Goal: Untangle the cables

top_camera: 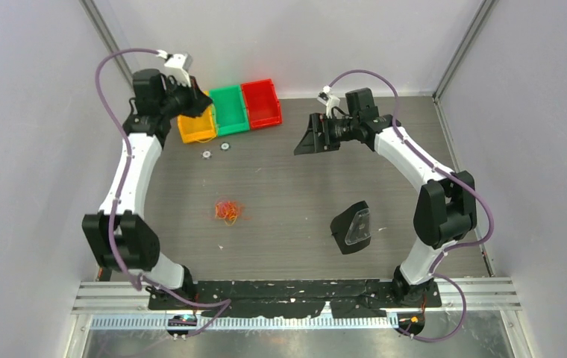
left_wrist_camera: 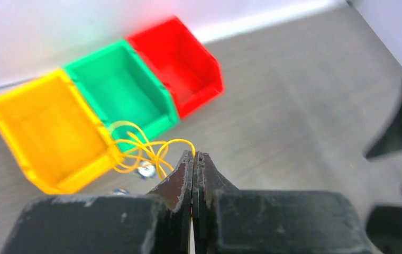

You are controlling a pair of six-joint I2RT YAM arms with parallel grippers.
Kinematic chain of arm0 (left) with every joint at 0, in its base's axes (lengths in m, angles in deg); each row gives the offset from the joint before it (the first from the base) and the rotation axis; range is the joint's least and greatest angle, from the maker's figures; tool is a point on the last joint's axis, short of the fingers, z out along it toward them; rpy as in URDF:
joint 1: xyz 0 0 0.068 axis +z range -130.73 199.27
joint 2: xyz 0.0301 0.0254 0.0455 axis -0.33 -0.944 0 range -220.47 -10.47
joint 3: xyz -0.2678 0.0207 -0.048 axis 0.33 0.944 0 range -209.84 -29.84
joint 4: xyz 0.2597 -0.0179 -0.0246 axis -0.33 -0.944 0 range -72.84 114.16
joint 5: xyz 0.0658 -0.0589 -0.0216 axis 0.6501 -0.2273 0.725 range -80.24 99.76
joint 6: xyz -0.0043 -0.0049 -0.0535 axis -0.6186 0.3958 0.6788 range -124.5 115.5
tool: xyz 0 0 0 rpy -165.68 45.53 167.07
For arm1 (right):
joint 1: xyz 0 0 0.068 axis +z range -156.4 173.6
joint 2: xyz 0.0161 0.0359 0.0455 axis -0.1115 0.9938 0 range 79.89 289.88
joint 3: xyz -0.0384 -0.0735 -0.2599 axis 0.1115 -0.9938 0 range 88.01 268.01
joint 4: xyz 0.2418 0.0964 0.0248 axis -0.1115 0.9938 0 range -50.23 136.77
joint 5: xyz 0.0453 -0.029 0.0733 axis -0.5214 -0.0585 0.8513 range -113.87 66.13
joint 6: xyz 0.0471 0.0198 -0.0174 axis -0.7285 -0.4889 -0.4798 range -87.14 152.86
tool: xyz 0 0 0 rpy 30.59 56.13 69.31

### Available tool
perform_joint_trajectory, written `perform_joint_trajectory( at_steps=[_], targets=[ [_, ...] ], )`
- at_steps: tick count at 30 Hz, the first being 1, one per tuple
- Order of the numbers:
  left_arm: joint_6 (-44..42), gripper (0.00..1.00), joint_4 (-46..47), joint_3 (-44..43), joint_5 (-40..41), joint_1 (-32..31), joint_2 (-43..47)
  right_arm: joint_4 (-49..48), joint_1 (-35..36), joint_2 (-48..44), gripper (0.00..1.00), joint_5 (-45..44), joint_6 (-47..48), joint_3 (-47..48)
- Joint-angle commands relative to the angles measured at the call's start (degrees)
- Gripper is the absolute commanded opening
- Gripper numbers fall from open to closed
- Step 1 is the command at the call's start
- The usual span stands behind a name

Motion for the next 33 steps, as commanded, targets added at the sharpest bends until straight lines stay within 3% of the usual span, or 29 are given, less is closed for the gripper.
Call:
perform_joint_trajectory(
  at_steps=[1,8,16,29,32,33],
  targets=[
    [3.1,0.00,0.7,-11.9,1.8,6.1,-9.9,0.5,0.2,-4.3,0.90,0.2,-0.1,1.1],
    [2.6,0.00,0.0,-27.4,-0.6,9.4,-24.3,1.1,-0.1,-4.7,0.99,0.0,0.4,-0.4],
    [3.7,0.00,1.6,-39.1,-2.1,9.8,-37.5,1.1,-0.3,-3.1,0.95,0.1,0.7,0.1],
    [-3.3,0.00,-3.2,-41.1,8.4,10.3,-46.3,1.1,-1.1,0.0,0.95,1.3,0.5,-0.2],
    [-4.2,0.00,-6.6,-41.9,7.7,10.4,-47.7,1.1,-1.1,0.3,0.95,1.5,0.3,-0.1],
    [-4.2,0.07,-8.3,-42.8,6.9,10.4,-48.5,1.1,-1.1,0.4,0.95,1.6,0.3,0.0]
  ],
)
